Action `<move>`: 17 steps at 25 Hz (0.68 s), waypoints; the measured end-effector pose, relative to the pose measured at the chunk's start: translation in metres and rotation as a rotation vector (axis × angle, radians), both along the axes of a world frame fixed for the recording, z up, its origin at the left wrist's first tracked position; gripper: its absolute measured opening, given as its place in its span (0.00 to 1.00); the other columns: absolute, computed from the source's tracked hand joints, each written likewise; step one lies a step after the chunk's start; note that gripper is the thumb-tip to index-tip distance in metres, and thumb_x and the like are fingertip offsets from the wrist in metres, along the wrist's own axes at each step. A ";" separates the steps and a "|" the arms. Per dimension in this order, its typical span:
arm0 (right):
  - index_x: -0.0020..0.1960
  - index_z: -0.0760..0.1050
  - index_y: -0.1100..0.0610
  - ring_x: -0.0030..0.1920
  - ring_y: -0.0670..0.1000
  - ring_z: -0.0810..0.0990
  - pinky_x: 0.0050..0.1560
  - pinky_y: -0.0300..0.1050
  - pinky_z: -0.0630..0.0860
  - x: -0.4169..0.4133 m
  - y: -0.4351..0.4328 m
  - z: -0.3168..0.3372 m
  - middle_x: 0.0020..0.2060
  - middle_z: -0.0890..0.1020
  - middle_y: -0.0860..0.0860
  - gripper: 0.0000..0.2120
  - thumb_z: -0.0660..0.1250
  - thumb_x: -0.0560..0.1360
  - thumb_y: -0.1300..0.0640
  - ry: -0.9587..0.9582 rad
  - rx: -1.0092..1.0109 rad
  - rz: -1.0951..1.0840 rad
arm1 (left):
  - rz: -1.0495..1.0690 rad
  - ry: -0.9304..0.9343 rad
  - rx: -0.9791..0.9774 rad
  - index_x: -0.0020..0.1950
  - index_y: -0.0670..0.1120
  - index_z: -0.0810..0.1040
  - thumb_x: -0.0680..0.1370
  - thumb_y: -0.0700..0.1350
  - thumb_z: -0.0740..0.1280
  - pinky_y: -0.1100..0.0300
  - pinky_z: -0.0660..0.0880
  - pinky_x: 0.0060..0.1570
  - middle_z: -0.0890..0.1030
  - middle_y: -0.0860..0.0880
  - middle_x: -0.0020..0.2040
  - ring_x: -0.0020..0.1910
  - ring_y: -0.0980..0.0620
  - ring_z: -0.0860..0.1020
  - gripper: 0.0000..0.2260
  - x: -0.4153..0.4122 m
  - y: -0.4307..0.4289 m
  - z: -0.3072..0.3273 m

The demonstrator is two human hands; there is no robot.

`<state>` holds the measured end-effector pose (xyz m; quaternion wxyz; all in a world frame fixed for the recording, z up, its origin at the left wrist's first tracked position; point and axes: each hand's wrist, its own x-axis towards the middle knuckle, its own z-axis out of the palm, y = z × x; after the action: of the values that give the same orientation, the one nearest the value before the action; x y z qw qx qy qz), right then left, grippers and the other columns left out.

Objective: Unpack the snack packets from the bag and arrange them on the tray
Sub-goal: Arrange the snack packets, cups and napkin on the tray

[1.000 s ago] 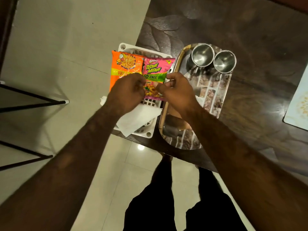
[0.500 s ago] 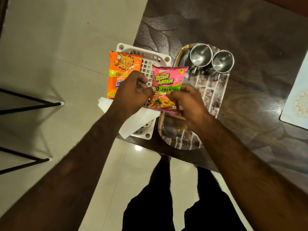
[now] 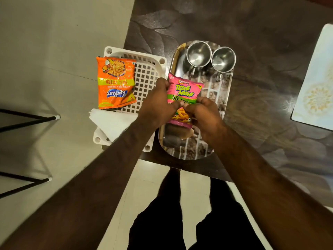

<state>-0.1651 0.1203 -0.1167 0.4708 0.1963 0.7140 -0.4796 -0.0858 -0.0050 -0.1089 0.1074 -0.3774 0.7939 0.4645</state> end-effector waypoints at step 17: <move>0.53 0.73 0.48 0.38 0.42 0.78 0.46 0.46 0.79 -0.007 0.009 -0.002 0.42 0.80 0.44 0.13 0.69 0.70 0.55 0.423 0.232 0.020 | 0.286 -0.024 -0.460 0.66 0.42 0.71 0.75 0.49 0.70 0.46 0.74 0.63 0.75 0.41 0.66 0.65 0.41 0.75 0.22 0.023 -0.058 0.021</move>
<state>-0.1717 0.1298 -0.1184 0.2896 0.1371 0.8490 -0.4202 -0.0626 -0.0633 -0.0877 -0.0388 -0.5057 0.8158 0.2778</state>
